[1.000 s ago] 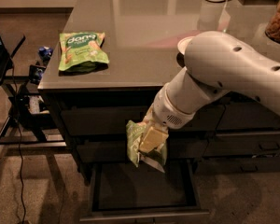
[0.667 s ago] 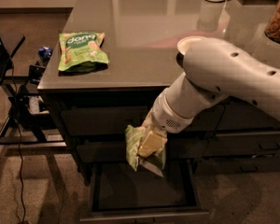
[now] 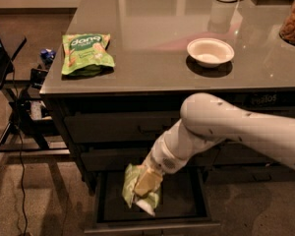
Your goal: Place green jalapeno chip bag into bottom drawer
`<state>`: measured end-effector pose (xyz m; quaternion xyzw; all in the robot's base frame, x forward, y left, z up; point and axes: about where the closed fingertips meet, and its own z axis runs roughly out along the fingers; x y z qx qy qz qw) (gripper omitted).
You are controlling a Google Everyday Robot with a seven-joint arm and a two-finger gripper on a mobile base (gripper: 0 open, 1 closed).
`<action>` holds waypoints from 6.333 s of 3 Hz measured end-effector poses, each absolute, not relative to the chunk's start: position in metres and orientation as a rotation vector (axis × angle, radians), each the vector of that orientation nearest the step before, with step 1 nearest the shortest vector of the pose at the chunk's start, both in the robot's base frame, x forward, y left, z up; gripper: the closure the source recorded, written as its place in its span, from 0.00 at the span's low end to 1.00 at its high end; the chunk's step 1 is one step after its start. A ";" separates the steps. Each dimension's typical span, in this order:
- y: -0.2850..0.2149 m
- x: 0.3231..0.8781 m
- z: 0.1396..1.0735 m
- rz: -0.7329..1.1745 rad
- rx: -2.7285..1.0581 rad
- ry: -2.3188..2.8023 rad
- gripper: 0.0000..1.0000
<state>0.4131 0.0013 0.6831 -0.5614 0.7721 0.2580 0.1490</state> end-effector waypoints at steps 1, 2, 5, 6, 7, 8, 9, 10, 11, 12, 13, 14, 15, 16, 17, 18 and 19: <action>0.019 0.404 0.637 0.853 -1.577 2.258 1.00; 0.019 0.404 0.636 0.853 -1.577 2.258 1.00; 0.027 0.389 0.518 0.976 -1.364 2.342 1.00; 0.031 0.387 0.482 1.026 -1.298 2.369 1.00; 0.032 0.387 0.481 1.027 -1.297 2.369 1.00; 0.038 0.390 0.448 1.060 -1.214 2.385 1.00; 0.039 0.405 0.409 1.073 -1.080 2.392 1.00; 0.037 0.418 0.379 1.105 -0.974 2.387 1.00; 0.037 0.418 0.379 1.105 -0.973 2.387 1.00; 0.033 0.432 0.362 1.056 -0.884 2.386 1.00; 0.020 0.455 0.337 0.956 -0.791 2.407 1.00; 0.006 0.473 0.313 0.903 -0.719 2.434 1.00; -0.004 0.485 0.288 0.880 -0.655 2.465 1.00; -0.007 0.497 0.268 0.876 -0.629 2.477 1.00; -0.010 0.509 0.252 0.878 -0.621 2.479 1.00; -0.013 0.521 0.239 0.880 -0.624 2.472 1.00; -0.015 0.529 0.228 0.861 -0.622 2.460 1.00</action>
Offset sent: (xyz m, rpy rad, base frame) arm -0.0082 0.0159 -0.0384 0.0289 0.0687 -0.0098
